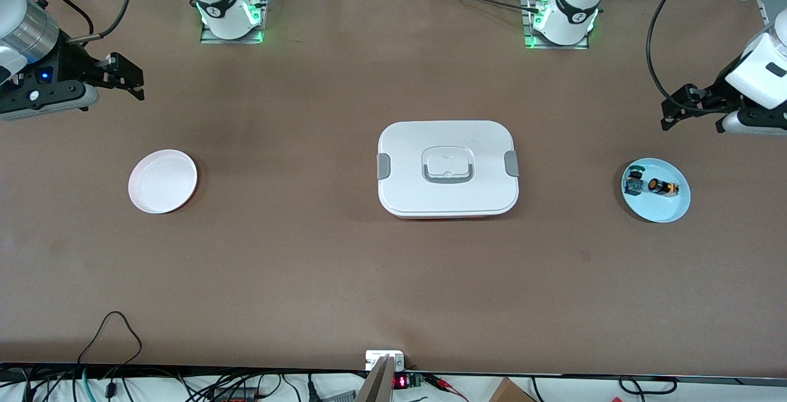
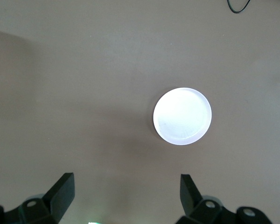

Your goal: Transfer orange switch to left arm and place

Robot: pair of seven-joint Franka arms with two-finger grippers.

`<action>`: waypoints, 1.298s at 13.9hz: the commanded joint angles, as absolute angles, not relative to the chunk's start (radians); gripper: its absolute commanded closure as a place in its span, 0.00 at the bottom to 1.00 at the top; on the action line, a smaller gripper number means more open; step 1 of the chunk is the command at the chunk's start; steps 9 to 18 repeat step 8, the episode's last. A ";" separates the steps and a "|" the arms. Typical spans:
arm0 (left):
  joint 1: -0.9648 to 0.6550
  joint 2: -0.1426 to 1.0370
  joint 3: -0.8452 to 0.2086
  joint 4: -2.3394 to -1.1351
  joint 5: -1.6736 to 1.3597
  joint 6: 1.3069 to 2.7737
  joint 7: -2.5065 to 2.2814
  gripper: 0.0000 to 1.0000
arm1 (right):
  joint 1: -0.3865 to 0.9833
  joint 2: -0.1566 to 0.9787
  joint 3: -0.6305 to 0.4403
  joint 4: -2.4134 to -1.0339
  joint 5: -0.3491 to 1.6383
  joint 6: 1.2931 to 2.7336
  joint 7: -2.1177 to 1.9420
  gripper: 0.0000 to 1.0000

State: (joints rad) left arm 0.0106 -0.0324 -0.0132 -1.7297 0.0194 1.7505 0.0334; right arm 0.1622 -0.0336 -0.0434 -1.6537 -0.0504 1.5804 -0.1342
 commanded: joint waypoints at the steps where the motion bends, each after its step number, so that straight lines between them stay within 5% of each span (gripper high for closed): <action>1: -0.014 0.015 0.011 -1.677 0.003 1.723 0.077 0.00 | 0.170 -0.023 -0.046 -1.628 -0.067 1.565 -0.133 0.00; 18: -0.034 0.009 0.014 -1.675 0.003 1.718 0.072 0.00 | 0.170 -0.023 -0.046 -1.628 -0.067 1.563 -0.133 0.00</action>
